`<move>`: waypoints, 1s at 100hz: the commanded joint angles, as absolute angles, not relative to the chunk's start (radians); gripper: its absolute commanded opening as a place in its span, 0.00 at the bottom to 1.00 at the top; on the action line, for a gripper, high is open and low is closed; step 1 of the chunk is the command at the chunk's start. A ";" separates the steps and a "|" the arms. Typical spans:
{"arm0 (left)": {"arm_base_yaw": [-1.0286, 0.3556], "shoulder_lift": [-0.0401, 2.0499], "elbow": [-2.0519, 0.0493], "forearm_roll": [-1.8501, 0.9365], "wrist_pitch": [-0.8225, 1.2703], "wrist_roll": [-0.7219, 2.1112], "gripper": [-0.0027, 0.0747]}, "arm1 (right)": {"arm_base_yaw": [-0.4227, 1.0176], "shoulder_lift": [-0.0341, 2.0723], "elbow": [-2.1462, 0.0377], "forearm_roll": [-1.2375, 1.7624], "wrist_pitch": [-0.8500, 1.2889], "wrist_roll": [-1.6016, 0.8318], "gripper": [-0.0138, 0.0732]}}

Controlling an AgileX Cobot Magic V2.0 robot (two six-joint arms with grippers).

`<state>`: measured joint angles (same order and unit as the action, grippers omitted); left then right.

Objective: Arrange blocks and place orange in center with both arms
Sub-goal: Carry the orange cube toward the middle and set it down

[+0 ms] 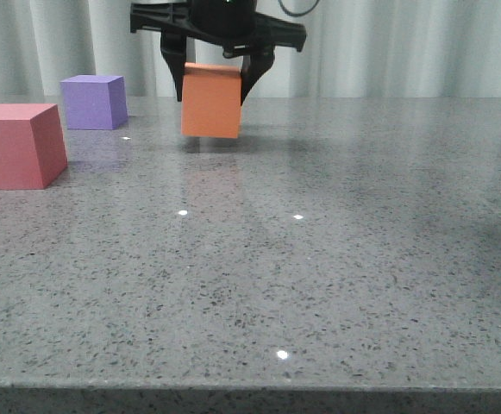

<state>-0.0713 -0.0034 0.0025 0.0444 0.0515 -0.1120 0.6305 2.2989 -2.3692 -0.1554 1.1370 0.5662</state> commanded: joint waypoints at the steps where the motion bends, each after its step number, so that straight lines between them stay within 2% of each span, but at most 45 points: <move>1: -0.072 -0.041 0.044 0.040 -0.029 -0.120 0.01 | 0.629 2.244 -2.405 -0.186 1.106 0.573 0.56; 11: -0.072 -0.041 0.044 0.040 -0.029 -0.120 0.01 | 0.629 2.254 -2.405 -0.186 1.101 0.573 0.57; 16: -0.072 -0.041 0.044 0.040 -0.029 -0.120 0.01 | 0.629 2.255 -2.405 -0.185 1.096 0.573 0.60; 33: -0.072 -0.041 0.044 0.040 -0.029 -0.120 0.01 | 0.632 2.255 -2.405 -0.185 1.086 0.570 0.89; 37: -0.072 -0.041 0.044 0.040 -0.029 -0.120 0.01 | 0.633 2.255 -2.405 -0.185 1.087 0.570 0.93; 61: -0.072 -0.041 0.044 0.040 -0.029 -0.120 0.01 | 0.633 2.220 -2.405 -0.179 1.090 0.552 0.90; 82: -0.072 -0.041 0.044 0.040 -0.029 -0.120 0.01 | 0.613 2.122 -2.405 -0.176 1.117 0.393 0.90; 100: -0.072 -0.041 0.044 0.040 -0.029 -0.120 0.01 | 0.540 2.045 -2.404 -0.169 1.173 0.280 0.90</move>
